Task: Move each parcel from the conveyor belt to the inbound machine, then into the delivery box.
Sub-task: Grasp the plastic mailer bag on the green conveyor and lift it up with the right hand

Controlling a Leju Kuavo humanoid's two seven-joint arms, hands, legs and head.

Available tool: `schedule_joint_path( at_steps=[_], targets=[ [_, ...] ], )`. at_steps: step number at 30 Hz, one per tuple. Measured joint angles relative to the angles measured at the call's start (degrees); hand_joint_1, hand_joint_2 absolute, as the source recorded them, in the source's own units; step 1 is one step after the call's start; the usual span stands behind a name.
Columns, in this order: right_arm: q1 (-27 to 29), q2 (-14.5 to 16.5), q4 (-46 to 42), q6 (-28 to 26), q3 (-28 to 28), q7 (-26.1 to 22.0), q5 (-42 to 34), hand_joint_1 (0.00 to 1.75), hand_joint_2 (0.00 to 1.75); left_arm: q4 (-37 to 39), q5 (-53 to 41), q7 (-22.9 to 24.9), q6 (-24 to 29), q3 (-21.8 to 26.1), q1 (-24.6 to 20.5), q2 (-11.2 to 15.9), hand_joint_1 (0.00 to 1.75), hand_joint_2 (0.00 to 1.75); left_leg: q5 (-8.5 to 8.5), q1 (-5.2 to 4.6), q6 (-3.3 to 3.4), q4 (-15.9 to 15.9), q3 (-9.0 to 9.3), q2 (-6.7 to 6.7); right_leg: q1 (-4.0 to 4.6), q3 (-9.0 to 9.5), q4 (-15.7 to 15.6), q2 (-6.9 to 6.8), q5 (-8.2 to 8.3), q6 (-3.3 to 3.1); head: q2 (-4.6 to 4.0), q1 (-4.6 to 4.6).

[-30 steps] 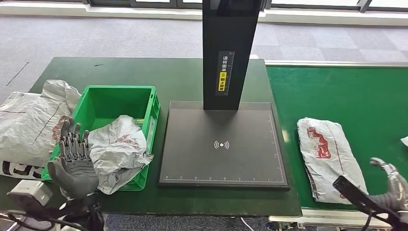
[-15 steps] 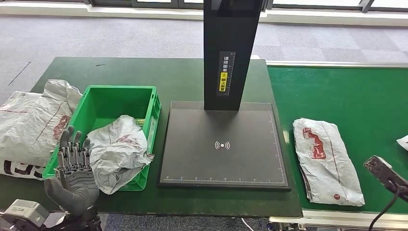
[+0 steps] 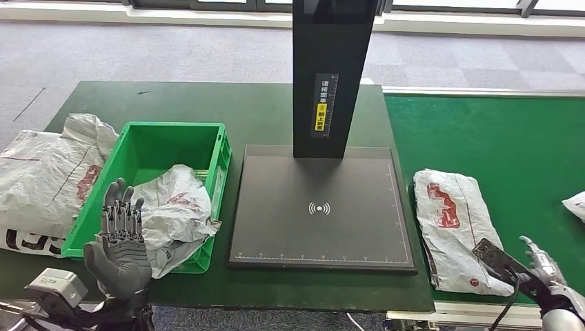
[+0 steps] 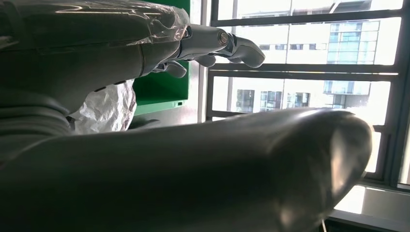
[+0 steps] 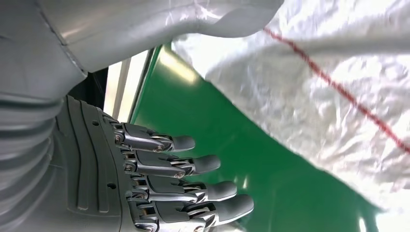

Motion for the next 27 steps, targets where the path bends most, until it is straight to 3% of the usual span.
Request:
schedule_joint_path(
  at_steps=[5, 12, 19, 27],
  targets=[
    [3.3, -0.3, -3.2, 4.2, 3.3, 3.0, -3.1, 0.0, 1.75, 2.3, 0.3, 0.7, -0.1, -1.0, -1.9, 0.4, 0.0, 0.0, 0.0, -0.01, 0.01, 0.0, -0.03, -0.13, -0.01, 0.02, 0.0, -0.15, -0.01, 0.01, 0.0, -0.01],
    [7.4, -2.5, -7.8, 6.0, 8.1, 7.1, -4.0, 0.0, 1.75, 5.3, 0.8, 1.0, -0.5, -2.1, -4.6, 0.7, 0.0, 0.0, 0.0, -0.02, 0.0, 0.0, -0.02, -0.04, -0.02, 0.0, 0.0, -0.03, 0.0, 0.0, 0.0, -0.01],
    [9.0, -5.7, -10.2, 5.9, 11.2, 9.0, -6.8, 0.0, 1.75, 7.0, 1.6, 1.2, -1.2, -2.7, -5.7, 0.8, 0.0, 0.0, 0.0, -0.01, 0.0, 0.0, -0.01, -0.04, -0.02, 0.0, 0.0, -0.02, 0.0, 0.0, 0.0, -0.01],
    [9.5, -6.7, -10.5, 5.2, 13.3, 9.2, -7.1, 0.0, 1.75, 8.2, 1.8, 1.3, -1.4, -2.7, -6.1, 0.8, 0.0, 0.0, 0.0, -0.01, 0.0, 0.0, -0.01, -0.03, -0.01, -0.01, 0.0, -0.02, 0.0, 0.0, 0.0, -0.01]
  ],
)
